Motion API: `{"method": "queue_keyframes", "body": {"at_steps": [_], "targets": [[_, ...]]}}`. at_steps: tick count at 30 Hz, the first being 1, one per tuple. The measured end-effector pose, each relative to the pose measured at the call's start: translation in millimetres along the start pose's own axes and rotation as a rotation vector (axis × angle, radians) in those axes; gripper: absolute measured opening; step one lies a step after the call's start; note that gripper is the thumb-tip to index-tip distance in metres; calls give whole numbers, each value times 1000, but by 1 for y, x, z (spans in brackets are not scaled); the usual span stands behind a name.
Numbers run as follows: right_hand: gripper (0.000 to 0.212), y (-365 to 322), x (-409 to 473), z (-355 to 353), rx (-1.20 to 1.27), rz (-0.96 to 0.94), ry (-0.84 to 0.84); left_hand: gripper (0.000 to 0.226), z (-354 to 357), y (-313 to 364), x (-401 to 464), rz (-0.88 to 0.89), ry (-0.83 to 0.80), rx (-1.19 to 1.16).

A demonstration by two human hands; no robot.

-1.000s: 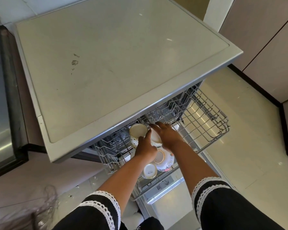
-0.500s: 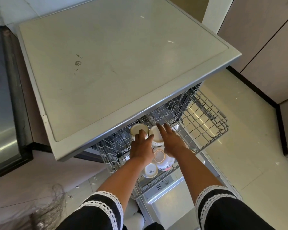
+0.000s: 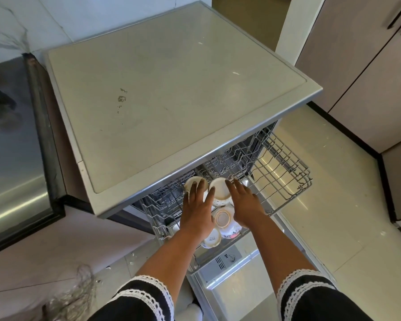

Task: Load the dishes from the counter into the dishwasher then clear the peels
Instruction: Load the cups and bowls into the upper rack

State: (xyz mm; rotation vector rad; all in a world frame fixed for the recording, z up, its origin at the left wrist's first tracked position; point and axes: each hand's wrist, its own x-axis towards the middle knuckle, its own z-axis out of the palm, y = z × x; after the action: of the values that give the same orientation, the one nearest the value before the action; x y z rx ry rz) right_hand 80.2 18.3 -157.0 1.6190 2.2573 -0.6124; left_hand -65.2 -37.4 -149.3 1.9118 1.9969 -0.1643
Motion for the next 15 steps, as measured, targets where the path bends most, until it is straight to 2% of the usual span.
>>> {"method": "queue_keyframes", "body": {"at_steps": [7,15], "targets": [[88,-16,-42,-17,-73,27,229,78,-21,3,-34,85,124,59],[83,-46,-96,-53,-148,47,359,76,-62,18,-83,133,292,16]]}}
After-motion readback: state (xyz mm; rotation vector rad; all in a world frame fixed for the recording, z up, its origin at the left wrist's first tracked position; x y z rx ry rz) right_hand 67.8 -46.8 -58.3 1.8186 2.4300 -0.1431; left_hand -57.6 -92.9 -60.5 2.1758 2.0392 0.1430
